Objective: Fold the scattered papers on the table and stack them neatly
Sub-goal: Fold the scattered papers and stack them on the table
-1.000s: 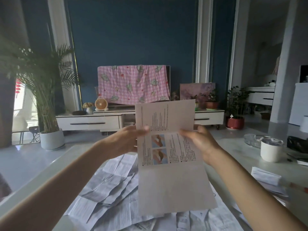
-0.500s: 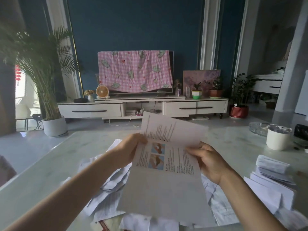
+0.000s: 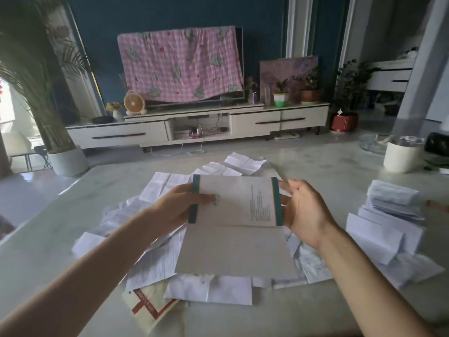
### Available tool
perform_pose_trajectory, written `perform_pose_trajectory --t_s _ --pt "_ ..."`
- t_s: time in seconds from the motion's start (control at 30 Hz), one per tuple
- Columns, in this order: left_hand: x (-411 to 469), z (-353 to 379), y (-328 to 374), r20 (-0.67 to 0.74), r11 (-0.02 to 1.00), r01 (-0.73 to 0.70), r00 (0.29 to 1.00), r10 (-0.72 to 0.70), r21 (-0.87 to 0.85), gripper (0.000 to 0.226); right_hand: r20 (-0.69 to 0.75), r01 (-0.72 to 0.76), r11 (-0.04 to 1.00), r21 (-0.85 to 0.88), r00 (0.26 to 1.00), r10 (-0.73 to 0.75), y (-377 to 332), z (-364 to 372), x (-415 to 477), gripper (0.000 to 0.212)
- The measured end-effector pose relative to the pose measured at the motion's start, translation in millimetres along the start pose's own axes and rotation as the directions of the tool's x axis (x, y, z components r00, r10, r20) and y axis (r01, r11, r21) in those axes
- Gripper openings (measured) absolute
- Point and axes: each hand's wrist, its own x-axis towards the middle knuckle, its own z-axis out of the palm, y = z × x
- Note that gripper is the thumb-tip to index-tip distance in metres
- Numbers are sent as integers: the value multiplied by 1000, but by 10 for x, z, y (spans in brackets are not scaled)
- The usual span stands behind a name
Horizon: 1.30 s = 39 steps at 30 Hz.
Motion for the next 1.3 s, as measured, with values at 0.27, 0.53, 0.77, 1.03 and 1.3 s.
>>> perform_pose_trajectory --t_s 0.27,0.53,0.77,1.03,1.3 --pt "-12 68 -128 2 992 116 993 -116 -41 24 -91 102 943 -316 986 -137 148 -60 -2 23" --pt "37 -43 -171 91 887 321 947 -308 -332 60 -24 261 866 -426 954 -299 201 -61 -20 37" --pt "65 -116 -161 116 965 223 971 -208 -136 39 90 98 760 -642 995 -53 70 -99 -202 62" --pt "189 93 -115 123 999 5 992 0 -43 18 -99 -5 903 -430 994 -42 102 -171 -212 18" --pt "369 647 -121 41 917 -240 970 239 319 19 -351 153 856 -494 865 -357 -27 -535 -181 18"
